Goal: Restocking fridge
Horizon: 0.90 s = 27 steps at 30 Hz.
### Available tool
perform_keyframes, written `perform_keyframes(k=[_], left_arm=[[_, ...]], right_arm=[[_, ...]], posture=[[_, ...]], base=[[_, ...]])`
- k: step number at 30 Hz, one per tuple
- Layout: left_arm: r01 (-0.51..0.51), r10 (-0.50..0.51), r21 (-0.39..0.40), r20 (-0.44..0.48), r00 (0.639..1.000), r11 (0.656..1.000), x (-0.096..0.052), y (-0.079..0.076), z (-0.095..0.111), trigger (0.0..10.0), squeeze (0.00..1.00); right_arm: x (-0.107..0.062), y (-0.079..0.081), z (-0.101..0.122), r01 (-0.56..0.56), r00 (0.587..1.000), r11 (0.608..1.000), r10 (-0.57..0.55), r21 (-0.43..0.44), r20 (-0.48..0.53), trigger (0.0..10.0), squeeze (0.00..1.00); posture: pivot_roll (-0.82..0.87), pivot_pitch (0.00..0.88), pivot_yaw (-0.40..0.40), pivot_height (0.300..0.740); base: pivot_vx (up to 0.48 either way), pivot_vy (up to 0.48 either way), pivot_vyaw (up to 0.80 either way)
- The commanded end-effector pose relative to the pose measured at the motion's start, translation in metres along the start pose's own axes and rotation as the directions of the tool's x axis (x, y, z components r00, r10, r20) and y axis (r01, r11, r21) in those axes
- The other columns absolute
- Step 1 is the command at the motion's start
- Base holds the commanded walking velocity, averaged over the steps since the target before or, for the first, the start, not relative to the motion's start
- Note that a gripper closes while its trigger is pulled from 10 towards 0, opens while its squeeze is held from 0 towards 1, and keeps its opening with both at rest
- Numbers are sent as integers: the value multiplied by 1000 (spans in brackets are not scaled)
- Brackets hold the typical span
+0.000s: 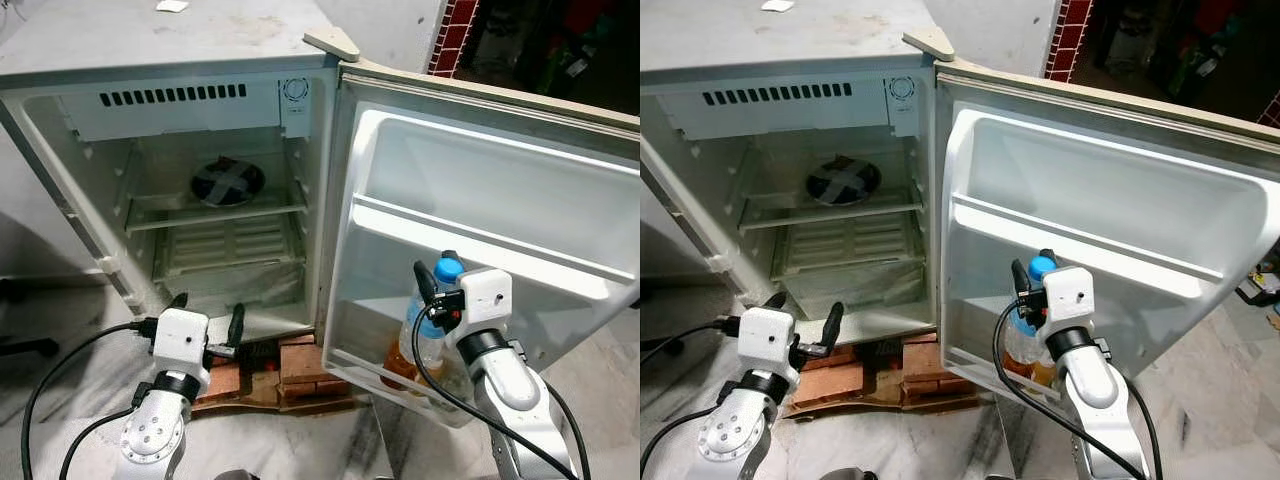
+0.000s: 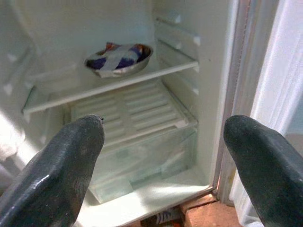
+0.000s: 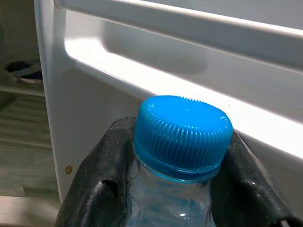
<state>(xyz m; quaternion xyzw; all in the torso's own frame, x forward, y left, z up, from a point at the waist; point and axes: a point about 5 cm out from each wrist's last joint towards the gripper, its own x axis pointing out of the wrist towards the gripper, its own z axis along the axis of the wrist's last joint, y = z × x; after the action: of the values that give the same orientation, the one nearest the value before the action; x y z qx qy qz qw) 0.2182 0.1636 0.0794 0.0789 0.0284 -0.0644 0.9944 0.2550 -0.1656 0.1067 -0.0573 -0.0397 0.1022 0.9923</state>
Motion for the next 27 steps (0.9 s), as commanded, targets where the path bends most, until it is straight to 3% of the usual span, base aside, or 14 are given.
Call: perform_keyframes(k=[1,13,27], left_arm=[[14,-15,15,17,1000,1000,1,-2,4,10000,0],[12,-12,11,12,1000,1000,3,-3,3,10000,0],[17,-17,14,4,1000,1000,3,-4,2,10000,0]], right_arm=[[2,-1,5,11,999,1000,-11,-4,30,10000,0],[3,4,4,-13,999,1000,12,6,29,10000,0],[2,6,2,-20,1000,1000,20,13,22,10000,0]], posture=[[17,90,-25,740],[16,94,-27,690],[19,102,-29,677]], base=[[0,0,0],[0,0,0],[0,0,0]])
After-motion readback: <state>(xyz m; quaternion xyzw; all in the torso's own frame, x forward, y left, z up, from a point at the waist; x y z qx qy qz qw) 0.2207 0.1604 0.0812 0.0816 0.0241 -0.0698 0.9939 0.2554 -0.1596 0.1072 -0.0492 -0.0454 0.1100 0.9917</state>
